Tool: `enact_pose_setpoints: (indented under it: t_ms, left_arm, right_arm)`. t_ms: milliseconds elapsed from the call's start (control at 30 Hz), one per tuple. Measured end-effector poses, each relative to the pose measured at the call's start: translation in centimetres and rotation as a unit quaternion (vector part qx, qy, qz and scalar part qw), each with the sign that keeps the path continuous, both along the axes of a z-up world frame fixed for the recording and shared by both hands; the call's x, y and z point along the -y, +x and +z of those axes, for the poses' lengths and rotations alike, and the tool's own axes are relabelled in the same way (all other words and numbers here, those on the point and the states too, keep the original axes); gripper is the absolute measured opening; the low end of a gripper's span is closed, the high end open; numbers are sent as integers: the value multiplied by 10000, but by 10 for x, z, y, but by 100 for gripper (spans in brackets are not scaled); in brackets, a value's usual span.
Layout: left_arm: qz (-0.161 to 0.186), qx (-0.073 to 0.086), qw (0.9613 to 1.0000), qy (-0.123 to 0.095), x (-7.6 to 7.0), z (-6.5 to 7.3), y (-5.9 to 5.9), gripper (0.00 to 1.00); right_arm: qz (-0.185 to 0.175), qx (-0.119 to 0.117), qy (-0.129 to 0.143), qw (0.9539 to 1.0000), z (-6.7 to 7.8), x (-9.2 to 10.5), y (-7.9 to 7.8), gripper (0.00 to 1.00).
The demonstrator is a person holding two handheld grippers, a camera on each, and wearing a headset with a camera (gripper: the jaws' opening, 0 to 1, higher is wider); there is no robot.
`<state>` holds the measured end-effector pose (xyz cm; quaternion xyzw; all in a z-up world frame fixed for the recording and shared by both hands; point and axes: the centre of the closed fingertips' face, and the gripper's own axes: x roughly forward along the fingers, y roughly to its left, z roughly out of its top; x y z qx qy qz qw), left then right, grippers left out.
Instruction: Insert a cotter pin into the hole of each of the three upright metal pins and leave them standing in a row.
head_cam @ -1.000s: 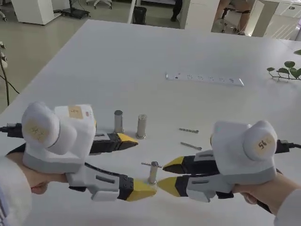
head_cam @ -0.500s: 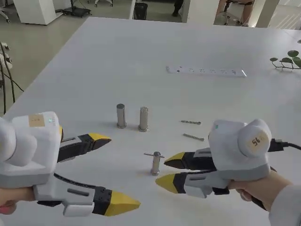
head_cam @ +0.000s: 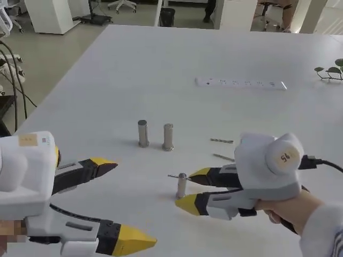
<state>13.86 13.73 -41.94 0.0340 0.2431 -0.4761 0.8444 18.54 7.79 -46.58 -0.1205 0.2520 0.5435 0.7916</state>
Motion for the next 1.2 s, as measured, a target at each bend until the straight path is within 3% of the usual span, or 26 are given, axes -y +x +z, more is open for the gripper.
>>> enact_pose_setpoints:
  t_ms: [267,333,367,433,700,833,933,1033,1200]
  left_arm:
    - [106,10,9998,155,-6,-2,0,99]
    - [86,132,9997,185,-6,0,0,99]
    - [127,316,9989,335,-9,0,5,99]
    - [110,396,9977,543,-13,-3,5,99]
    - [125,283,9990,336,-11,4,3,99]
    - [112,276,9988,378,-12,4,1,99]
    - [169,171,9991,341,-14,2,-1,99]
    - [213,217,9984,485,-19,-1,-3,99]
    - [269,205,9983,465,-22,1,-6,99]
  right_arm:
    - [64,71,-112,9999,-1,-5,2,28]
    - [38,44,-72,10000,-1,-5,2,27]
    - [25,43,-96,9999,-2,-5,2,27]
    - [35,79,-137,9999,-4,-6,2,27]
    - [-38,31,-120,9999,-7,-8,6,20]
    - [11,57,-157,9999,-8,-10,5,16]
    - [-14,30,-139,9999,-7,-10,6,15]
    - [-3,-34,-116,9999,-6,-11,5,6]
    - [-4,8,-115,9999,-5,-12,6,6]
